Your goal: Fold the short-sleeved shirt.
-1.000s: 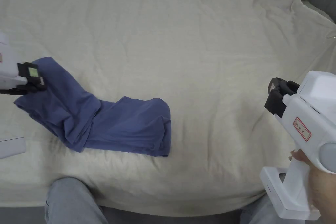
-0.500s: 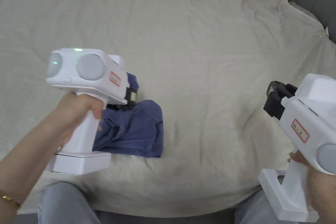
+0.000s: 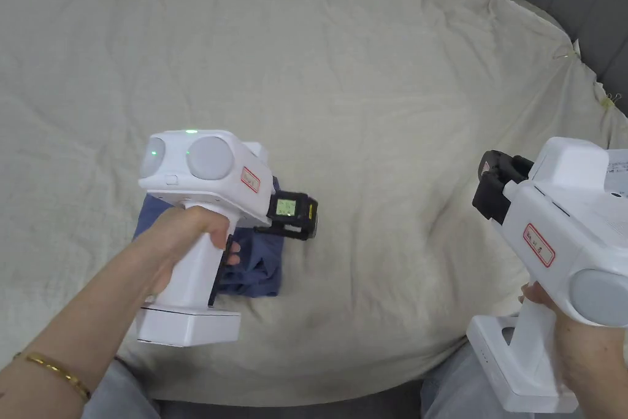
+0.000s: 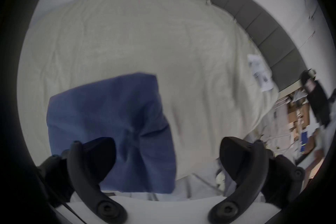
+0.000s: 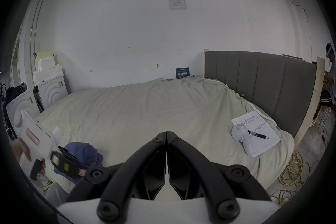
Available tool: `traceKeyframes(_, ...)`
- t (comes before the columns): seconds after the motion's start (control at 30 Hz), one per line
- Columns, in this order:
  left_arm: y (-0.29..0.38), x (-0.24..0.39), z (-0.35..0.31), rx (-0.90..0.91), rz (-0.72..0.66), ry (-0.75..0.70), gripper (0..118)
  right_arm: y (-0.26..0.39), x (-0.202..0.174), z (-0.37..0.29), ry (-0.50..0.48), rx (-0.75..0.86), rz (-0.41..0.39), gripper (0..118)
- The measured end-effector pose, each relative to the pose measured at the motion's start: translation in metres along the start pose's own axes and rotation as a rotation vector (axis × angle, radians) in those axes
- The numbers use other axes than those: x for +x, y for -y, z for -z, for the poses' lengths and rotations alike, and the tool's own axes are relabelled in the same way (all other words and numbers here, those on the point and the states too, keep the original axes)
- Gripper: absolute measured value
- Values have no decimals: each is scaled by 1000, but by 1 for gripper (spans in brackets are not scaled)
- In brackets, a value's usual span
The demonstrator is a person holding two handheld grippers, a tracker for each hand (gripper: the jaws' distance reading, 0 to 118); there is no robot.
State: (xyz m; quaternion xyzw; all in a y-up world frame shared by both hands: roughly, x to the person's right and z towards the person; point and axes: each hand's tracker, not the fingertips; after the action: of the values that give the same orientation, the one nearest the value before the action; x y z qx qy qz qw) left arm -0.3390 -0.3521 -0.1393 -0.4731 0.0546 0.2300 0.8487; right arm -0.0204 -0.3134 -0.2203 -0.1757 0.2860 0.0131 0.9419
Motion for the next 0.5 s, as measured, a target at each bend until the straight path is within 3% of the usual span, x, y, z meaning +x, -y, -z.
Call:
traceKeyframes(0.17, -4, -18, -47, 184, -60, 8, 118, -1, -5, 2, -9, 3, 5, 0)
traceKeyframes(0.23, -1, -30, -56, 290, -125, -15, 110, -2, -8, 1, -12, 6, 4, 0)
traceKeyframes(0.27, 1, -34, -56, 330, -145, -47, 86, -2, -9, 1, -15, 7, 5, 0)
traceKeyframes(0.33, 8, -38, -48, 407, -134, -142, 21, -3, -10, 1, -20, 7, 3, 0)
traceKeyframes(0.37, 13, -37, -40, 440, -116, -203, 0, -3, -12, 1, -21, 8, 1, 0)
traceKeyframes(0.5, 42, -26, -10, 493, -89, -235, 0, -4, -13, 1, -25, 9, 5, 0)
